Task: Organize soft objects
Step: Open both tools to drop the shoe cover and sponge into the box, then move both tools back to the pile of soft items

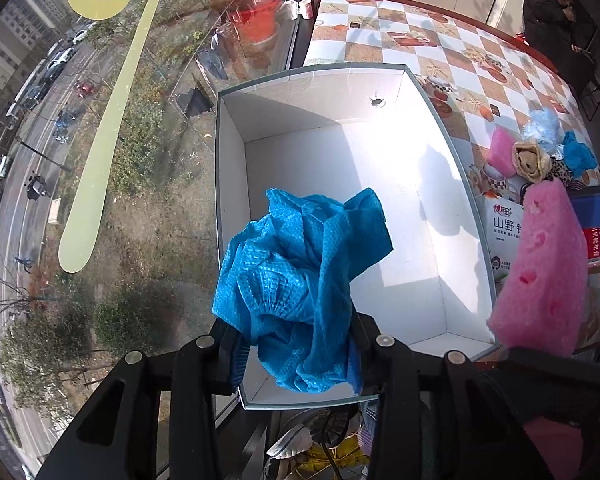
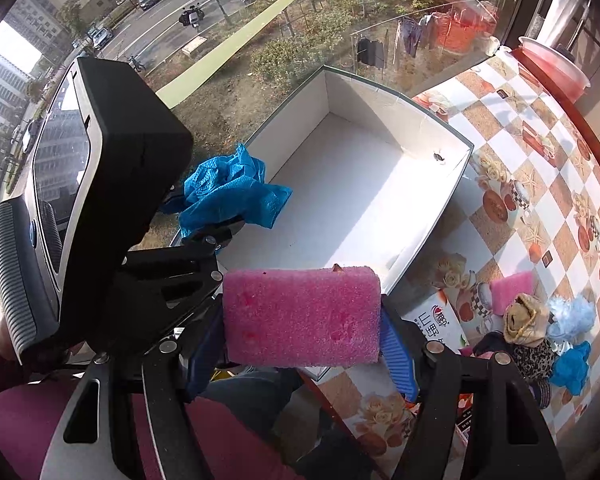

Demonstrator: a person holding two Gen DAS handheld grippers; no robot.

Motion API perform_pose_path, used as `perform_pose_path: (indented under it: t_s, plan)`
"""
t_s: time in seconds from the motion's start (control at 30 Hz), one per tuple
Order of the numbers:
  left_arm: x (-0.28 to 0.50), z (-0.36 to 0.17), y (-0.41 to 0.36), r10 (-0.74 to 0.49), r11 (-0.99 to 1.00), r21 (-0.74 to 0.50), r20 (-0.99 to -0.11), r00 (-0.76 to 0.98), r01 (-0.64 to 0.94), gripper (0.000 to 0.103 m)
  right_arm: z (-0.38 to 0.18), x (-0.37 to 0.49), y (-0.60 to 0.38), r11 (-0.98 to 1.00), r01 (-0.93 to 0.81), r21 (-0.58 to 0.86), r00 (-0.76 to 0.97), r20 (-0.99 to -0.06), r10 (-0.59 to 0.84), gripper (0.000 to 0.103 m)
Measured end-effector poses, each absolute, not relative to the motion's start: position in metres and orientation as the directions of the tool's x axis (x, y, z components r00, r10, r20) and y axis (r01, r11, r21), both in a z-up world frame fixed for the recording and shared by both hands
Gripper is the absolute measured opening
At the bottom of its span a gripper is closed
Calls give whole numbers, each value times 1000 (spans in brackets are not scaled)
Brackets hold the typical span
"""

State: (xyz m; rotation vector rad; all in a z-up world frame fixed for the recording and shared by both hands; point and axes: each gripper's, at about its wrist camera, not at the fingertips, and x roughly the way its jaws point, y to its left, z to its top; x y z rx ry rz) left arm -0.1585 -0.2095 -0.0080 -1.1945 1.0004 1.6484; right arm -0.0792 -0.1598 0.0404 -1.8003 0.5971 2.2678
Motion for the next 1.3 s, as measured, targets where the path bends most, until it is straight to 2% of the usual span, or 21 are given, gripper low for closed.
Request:
perform_pose_path:
  t_s: [0.03, 0.07, 0.1, 0.13, 0.17, 0.23, 0.33, 0.53, 1.3]
  plan:
    - [-158, -8, -208, 177, -320, 136, -964, -200, -938, 72, 40, -80, -159, -903, -385, 192, -244, -964, -101, 72]
    - [-158, -9, -208, 170, -316, 144, -964, -206, -938, 79, 39, -80, -158, -903, -393, 172, -235, -968, -82, 75]
    - [-158, -9, -208, 178, -312, 136, -964, -199, -940, 85, 39, -79, -156, -900, -406, 159, -231, -971, -67, 80]
    - [-159, -8, -208, 189, -316, 123, -964, -190, -941, 86, 38, -77, -152, -891, -422, 165, -235, -970, -68, 94]
    - [-159, -8, -208, 192, -322, 117, -964, -186, -939, 86, 38, -74, -147, -879, -440, 182, -245, -966, -78, 103]
    - [-162, -7, -205, 188, -338, 113, -965, -184, -935, 102, 37, -70, -138, -857, -478, 193, -247, -966, -79, 103]
    - [-165, -6, -201, 209, -352, 69, -966, -150, -934, 103, 33, -62, -126, -823, -530, 203, -240, -967, -84, 103]
    - [-163, -6, -191, 216, -348, 73, -964, -155, -935, 103, 30, -49, -111, -768, -601, 223, -248, -965, -87, 103]
    - [-161, -4, -175, 209, -303, 95, -964, -164, -948, 103, 35, -38, -102, -734, -640, 227, -264, -962, -68, 103]
